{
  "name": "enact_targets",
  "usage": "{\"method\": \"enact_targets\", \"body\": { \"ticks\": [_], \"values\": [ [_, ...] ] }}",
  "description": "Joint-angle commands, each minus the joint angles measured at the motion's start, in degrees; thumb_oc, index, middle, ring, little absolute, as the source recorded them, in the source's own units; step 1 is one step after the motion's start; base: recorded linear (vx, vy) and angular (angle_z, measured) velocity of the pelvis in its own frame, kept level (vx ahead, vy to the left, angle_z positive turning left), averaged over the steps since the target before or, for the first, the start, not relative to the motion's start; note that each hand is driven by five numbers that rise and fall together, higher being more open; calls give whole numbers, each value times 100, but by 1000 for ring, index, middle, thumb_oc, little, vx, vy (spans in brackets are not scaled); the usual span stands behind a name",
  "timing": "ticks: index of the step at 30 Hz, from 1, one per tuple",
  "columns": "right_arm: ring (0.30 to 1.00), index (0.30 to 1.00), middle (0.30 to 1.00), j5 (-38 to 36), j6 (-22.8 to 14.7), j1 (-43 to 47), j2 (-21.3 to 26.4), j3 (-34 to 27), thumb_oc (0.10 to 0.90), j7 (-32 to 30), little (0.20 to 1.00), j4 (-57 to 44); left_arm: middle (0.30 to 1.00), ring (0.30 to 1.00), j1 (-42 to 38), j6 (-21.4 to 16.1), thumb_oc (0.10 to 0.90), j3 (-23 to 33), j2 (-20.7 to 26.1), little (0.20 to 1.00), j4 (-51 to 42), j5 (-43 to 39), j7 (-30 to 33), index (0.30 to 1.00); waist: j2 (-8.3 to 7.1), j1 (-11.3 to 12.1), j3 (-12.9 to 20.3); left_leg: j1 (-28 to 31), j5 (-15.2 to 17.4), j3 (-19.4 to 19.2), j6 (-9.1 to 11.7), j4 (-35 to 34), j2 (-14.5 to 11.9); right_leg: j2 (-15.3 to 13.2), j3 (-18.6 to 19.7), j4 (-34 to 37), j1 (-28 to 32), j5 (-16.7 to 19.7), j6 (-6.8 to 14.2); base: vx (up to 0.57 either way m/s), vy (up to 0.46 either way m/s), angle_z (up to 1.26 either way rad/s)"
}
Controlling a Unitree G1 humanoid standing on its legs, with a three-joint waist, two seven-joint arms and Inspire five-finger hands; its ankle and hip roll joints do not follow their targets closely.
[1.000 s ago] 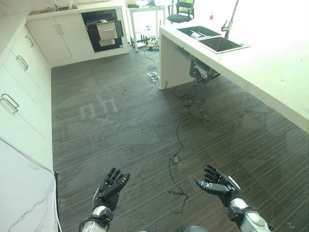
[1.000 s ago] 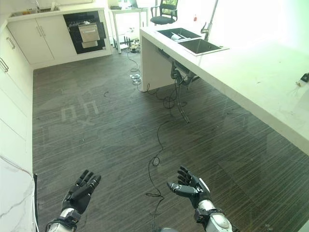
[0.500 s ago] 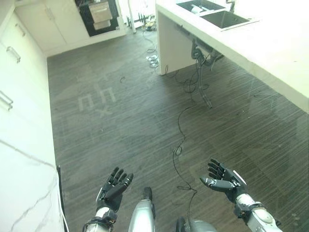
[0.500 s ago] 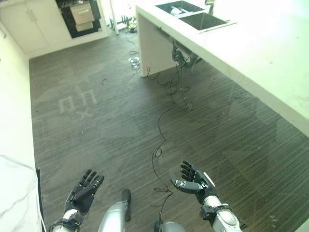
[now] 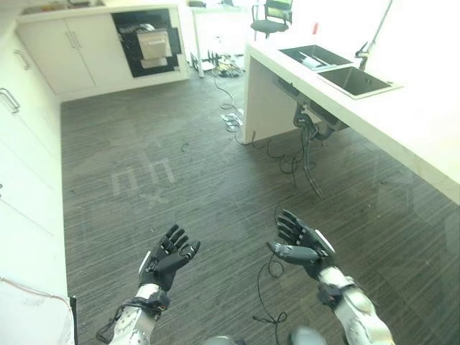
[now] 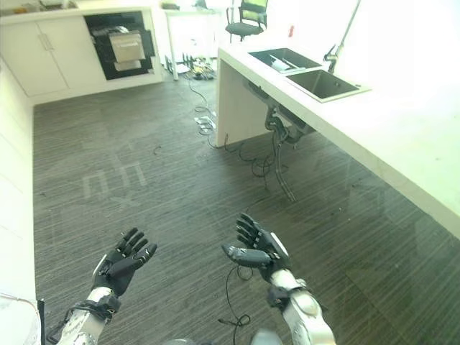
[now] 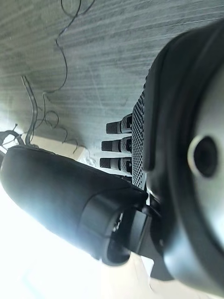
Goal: Place the dishes in the dishwasher.
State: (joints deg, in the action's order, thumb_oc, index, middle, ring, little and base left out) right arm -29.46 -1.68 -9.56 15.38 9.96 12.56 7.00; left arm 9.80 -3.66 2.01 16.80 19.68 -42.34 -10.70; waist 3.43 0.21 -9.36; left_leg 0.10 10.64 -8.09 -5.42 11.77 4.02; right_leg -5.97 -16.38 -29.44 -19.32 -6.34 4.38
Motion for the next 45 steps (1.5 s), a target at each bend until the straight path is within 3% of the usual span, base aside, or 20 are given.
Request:
{"method": "enact_targets", "body": {
  "ticks": [1, 2, 4, 6, 12, 14, 17, 19, 21, 25, 26, 27, 30, 33, 36, 37, 40, 41, 43, 45],
  "values": [
    [900, 900, 900, -272, -448, -182, 331, -651, 800, 186, 900, -412, 900, 900, 32, -168, 800, 180, 396, 900, -798, 43, -263, 900, -377, -216, 31, -182, 316, 419, 261, 542, 50, -122, 168, 1225, 433, 1104, 423, 632, -238, 48],
    [900, 900, 900, -373, -517, -300, 380, -787, 800, 339, 900, -404, 900, 900, 62, -207, 800, 100, 420, 900, -819, 56, -274, 900, -399, -325, -14, 54, 497, 452, 288, 542, 104, -300, 433, 1225, -398, 862, 569, 501, -240, 45],
    [900, 900, 900, -320, -535, -300, 393, -837, 800, 380, 900, -455, 900, 900, 83, -247, 800, 86, 423, 900, -845, 12, -262, 900, -394, -335, -41, 190, 631, 387, 251, 542, 90, -388, 362, 1225, -584, 894, 587, 506, -203, 30],
    [900, 900, 900, -303, -545, -311, 432, -821, 800, 354, 900, -513, 900, 900, 120, -279, 800, 105, 420, 900, -860, 24, -297, 900, -416, -322, -42, 313, 737, 340, 242, 542, 75, -436, 277, 1225, -638, 739, 613, 384, -185, -11],
    [900, 900, 900, -182, -533, -297, 549, -854, 800, 173, 900, -675, 900, 900, 238, -185, 800, 97, 297, 900, -974, 35, -394, 900, -535, -383, 263, 879, 872, 192, 299, 542, -4, -435, 226, 1225, 76, 998, 454, 468, -288, 34],
    [900, 900, 900, -207, -585, -252, 622, -871, 800, 244, 900, -694, 900, 900, 310, -258, 800, 49, 224, 900, -1043, 70, -423, 900, -481, -378, 382, 1062, 344, 174, 450, 542, -125, -268, 259, 1225, 254, 782, 296, 388, -304, -20],
    [900, 900, 900, -211, -631, -200, 775, -906, 800, 375, 900, -836, 900, 900, 402, -400, 800, -28, 142, 900, -1050, 110, -424, 900, -523, -262, 429, 1270, -1195, 120, 899, 777, -179, -81, 367, 1225, 617, 345, -12, 404, -342, -6],
    [900, 900, 900, -142, -749, -144, 910, -926, 800, 443, 900, -936, 900, 900, 419, -618, 800, -76, 61, 900, -1114, 139, -436, 900, -684, -136, 275, 3, -1570, 33, 1070, 2602, -171, -111, 508, 1225, 1008, 94, -232, 301, -305, -35],
    [900, 900, 900, -150, -791, -73, 990, -921, 800, 405, 900, -1033, 900, 900, 407, -726, 800, -60, 71, 900, -1208, 183, -447, 900, -694, -47, 121, -593, -1313, -95, 936, 2777, -383, -38, 529, 1225, 1251, -35, -277, 233, -167, -30],
    [900, 900, 900, -162, -793, 95, 1100, -892, 800, 476, 900, -1326, 900, 900, 471, -865, 800, 78, 201, 900, -1489, 159, -484, 900, -691, 40, 36, -370, -1339, -454, 873, 655, -572, 99, 777, 1225, 1468, -241, -176, 264, 57, -71],
    [900, 900, 900, -137, -810, 101, 1114, -883, 800, 518, 900, -1458, 900, 900, 527, -893, 800, 151, 257, 900, -1573, 121, -509, 900, -455, 47, 38, -935, -1009, -118, 973, 542, -829, 379, 849, 1225, 1513, -314, -114, 243, 194, -58],
    [900, 900, 900, -154, -772, 97, 1148, -882, 800, 540, 900, -1553, 900, 900, 572, -887, 800, 198, 257, 900, -1633, 99, -521, 900, -389, 73, 75, -1188, -947, 120, 1008, 542, -869, 473, 941, 1225, 1495, -338, -98, 337, 231, -28],
    [900, 900, 900, -169, -727, 68, 1181, -904, 800, 596, 900, -1764, 900, 900, 701, -1002, 800, 318, 181, 900, -1747, 217, -674, 900, -281, 229, 78, -1792, -1236, 793, 1232, 542, -942, 694, 1165, 1225, 1702, -535, -152, 300, 162, -53],
    [900, 900, 900, -349, -700, 193, 1326, -919, 800, 681, 900, -1875, 900, 900, 683, -1260, 800, 304, 199, 900, -1816, 449, -643, 900, -275, 304, 45, -1863, -1021, 968, 1175, 542, -859, 567, 1170, 1225, 1898, -624, -101, 272, 218, -113],
    [900, 900, 900, -731, -622, 14, 1286, -1239, 800, 744, 900, -2274, 900, 900, 365, -1241, 800, 358, 615, 900, -1962, 626, -622, 900, -339, 186, 165, -1324, -565, 946, 866, 542, -648, 244, 1071, 1225, 2239, -652, 141, 357, 311, -74],
    [900, 900, 900, -780, -646, -38, 1236, -1307, 800, 736, 900, -2350, 900, 900, 306, -1258, 800, 366, 661, 900, -1994, 688, -683, 900, -369, 156, 193, -1274, -499, 912, 806, 542, -607, 186, 1037, 1225, 2269, -554, 192, 248, 215, -18],
    [900, 900, 900, -797, -796, 86, 881, -1340, 800, 531, 900, -2457, 900, 900, 64, -1474, 800, 376, 863, 900, -2373, 997, -855, 900, -407, 113, 250, -1042, -253, 1091, 410, 542, -234, 81, 845, 1225, 2517, 458, 392, 379, 335, 9],
    [900, 900, 900, -764, -849, 153, 722, -1208, 800, 386, 900, -2610, 900, 900, 58, -1540, 800, 389, 919, 900, -2728, 1143, -859, 900, -281, 92, 133, -787, -123, 1169, 270, 542, -124, 87, 760, -281, 1849, 1002, 374, 322, 310, -8],
    [900, 900, 900, -815, -853, 227, 687, -1137, 800, 423, 900, -2634, 900, 900, 70, -1567, 800, 401, 942, 900, -2884, 1196, -722, 900, -251, 91, 59, -676, -77, 1070, 269, 542, -146, 16, 589, -307, 1479, 904, 253, 207, 109, -40],
    [900, 900, 900, -961, -883, 273, 756, -1133, 800, 462, 900, -2679, 900, 900, 72, -1563, 800, 446, 1006, 900, -3017, 1119, -575, 900, -286, 97, 18, -606, -40, 832, 342, 542, -254, -70, 293, 764, 1559, 812, 211, 212, -123, -81]
  ]
}}
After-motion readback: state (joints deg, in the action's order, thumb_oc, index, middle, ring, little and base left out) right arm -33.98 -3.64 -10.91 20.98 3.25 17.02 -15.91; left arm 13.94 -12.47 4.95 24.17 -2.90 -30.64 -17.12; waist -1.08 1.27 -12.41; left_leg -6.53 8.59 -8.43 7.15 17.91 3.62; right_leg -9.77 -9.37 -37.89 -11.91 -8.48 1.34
